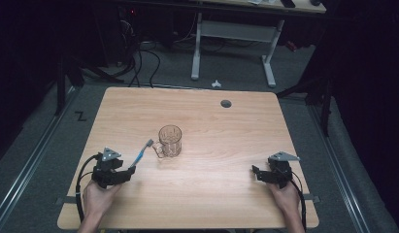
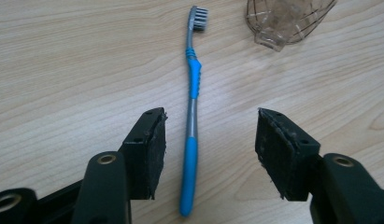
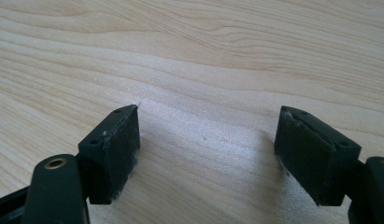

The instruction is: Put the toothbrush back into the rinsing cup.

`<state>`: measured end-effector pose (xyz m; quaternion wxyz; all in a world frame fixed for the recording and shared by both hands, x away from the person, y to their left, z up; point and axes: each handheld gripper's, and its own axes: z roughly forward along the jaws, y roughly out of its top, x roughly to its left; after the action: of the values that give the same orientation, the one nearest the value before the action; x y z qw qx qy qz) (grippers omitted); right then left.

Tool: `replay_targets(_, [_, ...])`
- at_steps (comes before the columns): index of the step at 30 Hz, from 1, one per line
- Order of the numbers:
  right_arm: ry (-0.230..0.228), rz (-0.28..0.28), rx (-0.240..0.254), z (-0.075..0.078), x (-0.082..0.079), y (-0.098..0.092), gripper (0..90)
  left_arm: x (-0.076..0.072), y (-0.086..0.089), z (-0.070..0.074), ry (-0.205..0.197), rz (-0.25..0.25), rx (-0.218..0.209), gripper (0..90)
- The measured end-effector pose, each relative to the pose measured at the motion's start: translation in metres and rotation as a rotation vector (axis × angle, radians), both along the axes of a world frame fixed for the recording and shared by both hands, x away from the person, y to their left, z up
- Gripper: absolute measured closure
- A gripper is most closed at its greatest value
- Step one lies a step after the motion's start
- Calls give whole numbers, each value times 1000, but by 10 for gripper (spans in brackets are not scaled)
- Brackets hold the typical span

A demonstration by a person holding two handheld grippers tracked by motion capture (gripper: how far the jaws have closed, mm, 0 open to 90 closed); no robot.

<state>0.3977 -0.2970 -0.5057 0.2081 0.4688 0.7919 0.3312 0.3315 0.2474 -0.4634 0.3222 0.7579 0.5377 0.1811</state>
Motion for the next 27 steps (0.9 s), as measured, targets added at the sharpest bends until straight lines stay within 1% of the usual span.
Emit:
replay_targets(6, [0, 0, 0, 0, 0, 0, 225, 11, 2, -1, 24, 2, 25, 441])
replay_targets(8, [0, 0, 0, 0, 0, 0, 225, 14, 3, 0, 27, 9, 20, 444])
replay_targets(12, [0, 0, 0, 0, 0, 0, 225, 19, 4, 1, 37, 13, 22, 447])
replay_targets(14, [0, 0, 0, 0, 0, 0, 225, 22, 4, 0, 50, 12, 13, 452])
replay_targets(16, [0, 0, 0, 0, 0, 0, 225, 26, 2, -1, 66, 6, 24, 451])
replay_targets(19, [0, 0, 0, 0, 0, 0, 225, 32, 1, -1, 80, 2, 21, 452])
replay_targets(21, [0, 0, 0, 0, 0, 0, 225, 36, 0, 0, 81, -3, 29, 453])
replay_targets(22, [0, 0, 0, 0, 0, 0, 225, 39, -1, 0, 81, -2, 29, 453])
replay_targets(23, [0, 0, 0, 0, 0, 0, 225, 43, -1, 0, 94, 0, 32, 454])
replay_targets(25, [0, 0, 0, 0, 0, 0, 225, 47, -2, 0, 104, 5, 37, 455])
replay_targets(27, [0, 1, 0, 0, 0, 0, 225, 50, -3, 0, 106, 7, 36, 459])
